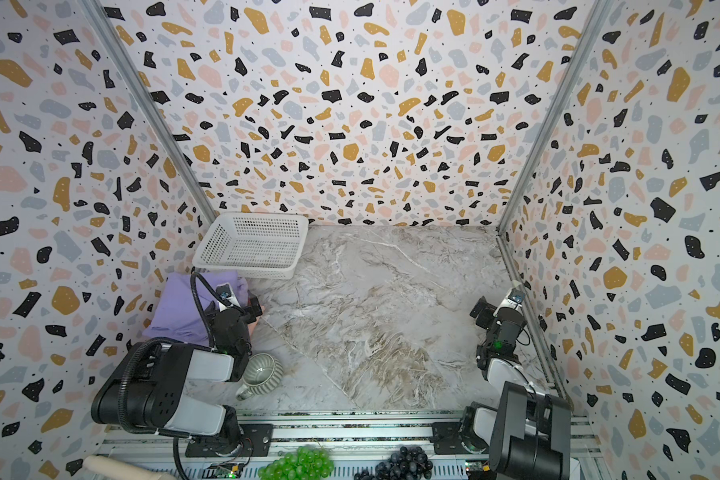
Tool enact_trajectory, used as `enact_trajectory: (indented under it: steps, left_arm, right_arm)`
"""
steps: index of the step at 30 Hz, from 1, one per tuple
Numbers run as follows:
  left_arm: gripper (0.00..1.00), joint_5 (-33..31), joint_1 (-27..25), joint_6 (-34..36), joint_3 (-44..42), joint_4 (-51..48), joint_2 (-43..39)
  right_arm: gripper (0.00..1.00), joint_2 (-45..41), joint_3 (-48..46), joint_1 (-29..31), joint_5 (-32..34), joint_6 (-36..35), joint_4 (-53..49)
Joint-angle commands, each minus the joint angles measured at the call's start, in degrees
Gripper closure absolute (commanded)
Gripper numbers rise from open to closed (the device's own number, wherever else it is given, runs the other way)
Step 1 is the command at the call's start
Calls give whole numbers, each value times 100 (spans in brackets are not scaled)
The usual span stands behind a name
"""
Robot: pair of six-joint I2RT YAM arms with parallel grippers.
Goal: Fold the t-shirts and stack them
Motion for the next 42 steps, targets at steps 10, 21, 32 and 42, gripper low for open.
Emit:
enact_trajectory:
  steps: [10, 21, 32, 42]
  left_arm:
    - [0, -451, -45, 70, -1, 318, -26]
    - [0, -546, -24, 20, 79, 235, 61]
    - [1, -543, -18, 16, 21, 283, -9]
    - [0, -538, -18, 3, 34, 270, 7]
  right_arm:
    - [1, 1308, -489, 1644, 392, -972, 3069]
    - [1, 1749, -296, 1852, 600, -1127, 3103]
    - [1, 1638, -421, 1893, 615, -1200, 3216]
    - [1, 1682, -390, 1963, 730, -1223, 3206]
